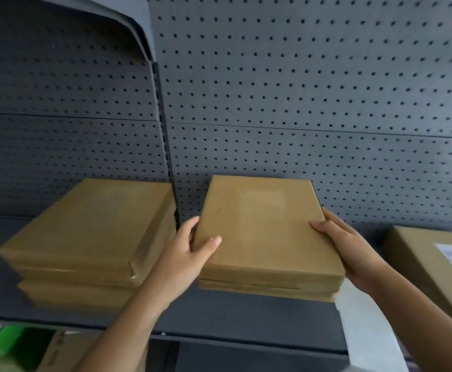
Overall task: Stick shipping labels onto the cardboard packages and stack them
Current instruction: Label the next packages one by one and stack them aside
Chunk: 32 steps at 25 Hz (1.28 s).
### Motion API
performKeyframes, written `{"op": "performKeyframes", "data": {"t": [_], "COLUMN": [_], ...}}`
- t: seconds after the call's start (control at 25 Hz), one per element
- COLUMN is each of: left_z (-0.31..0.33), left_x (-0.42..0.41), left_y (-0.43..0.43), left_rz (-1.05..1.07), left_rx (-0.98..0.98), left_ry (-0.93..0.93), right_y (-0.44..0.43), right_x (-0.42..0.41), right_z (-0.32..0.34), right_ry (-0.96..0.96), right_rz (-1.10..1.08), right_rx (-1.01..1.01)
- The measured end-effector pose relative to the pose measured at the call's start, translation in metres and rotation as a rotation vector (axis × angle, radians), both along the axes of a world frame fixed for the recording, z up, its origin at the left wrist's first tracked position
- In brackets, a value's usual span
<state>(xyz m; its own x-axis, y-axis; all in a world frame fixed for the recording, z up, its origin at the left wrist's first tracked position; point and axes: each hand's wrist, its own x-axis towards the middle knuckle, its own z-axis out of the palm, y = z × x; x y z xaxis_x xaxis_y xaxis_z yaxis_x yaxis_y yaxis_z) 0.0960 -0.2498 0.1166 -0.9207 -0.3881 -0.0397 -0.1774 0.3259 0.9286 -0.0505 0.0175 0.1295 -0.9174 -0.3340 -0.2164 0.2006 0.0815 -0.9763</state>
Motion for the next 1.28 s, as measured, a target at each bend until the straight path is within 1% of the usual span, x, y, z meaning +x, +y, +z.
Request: {"op": "performKeyframes", "data": {"t": [0.16, 0.48, 0.56, 0.72, 0.88, 0.96, 1.04, 1.16, 1.28], "left_z": [-0.037, -0.088, -0.093, -0.098, -0.098, -0.096, -0.091, -0.076, -0.058], "left_x": [-0.005, 0.000, 0.001, 0.003, 0.002, 0.002, 0.002, -0.003, -0.018], "left_y": [0.012, 0.014, 0.016, 0.019, 0.022, 0.022, 0.022, 0.034, 0.063], "left_rz": [-0.026, 0.050, 0.067, 0.083, 0.094, 0.095, 0.104, 0.082, -0.028], "left_rx": [0.001, -0.029, -0.041, -0.049, -0.071, -0.120, -0.233, -0.411, -0.498], "left_ry": [-0.044, -0.172, -0.189, -0.190, -0.207, -0.220, -0.207, -0.106, 0.019], "right_y": [0.015, 0.008, 0.006, 0.006, 0.008, 0.009, 0.012, 0.029, 0.059], "right_x": [-0.005, -0.011, -0.012, -0.013, -0.010, -0.007, -0.004, -0.006, -0.013], "right_z": [-0.032, -0.089, -0.097, -0.110, -0.107, -0.104, -0.101, -0.097, -0.094], "right_ry": [-0.061, -0.088, -0.085, -0.098, -0.074, -0.048, -0.015, 0.040, 0.105], "right_rz": [-0.008, 0.091, 0.118, 0.099, 0.099, 0.098, 0.087, 0.039, -0.006], "right_rx": [0.021, 0.033, 0.034, 0.033, 0.045, 0.065, 0.095, 0.193, 0.271]}}
